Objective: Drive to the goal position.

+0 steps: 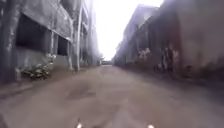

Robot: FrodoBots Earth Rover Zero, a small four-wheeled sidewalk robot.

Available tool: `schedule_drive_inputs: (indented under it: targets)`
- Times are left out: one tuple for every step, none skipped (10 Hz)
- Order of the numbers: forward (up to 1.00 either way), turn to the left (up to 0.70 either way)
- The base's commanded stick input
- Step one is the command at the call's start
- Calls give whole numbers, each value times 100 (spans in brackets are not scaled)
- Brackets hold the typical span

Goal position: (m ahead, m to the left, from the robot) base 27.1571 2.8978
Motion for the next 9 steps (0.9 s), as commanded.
schedule_drive_inputs:
  targets:
    - [100,2]
    - [100,2]
    - [100,2]
    - [100,2]
    - [100,2]
    - [100,2]
    - [100,2]
    - [100,2]
    - [100,2]
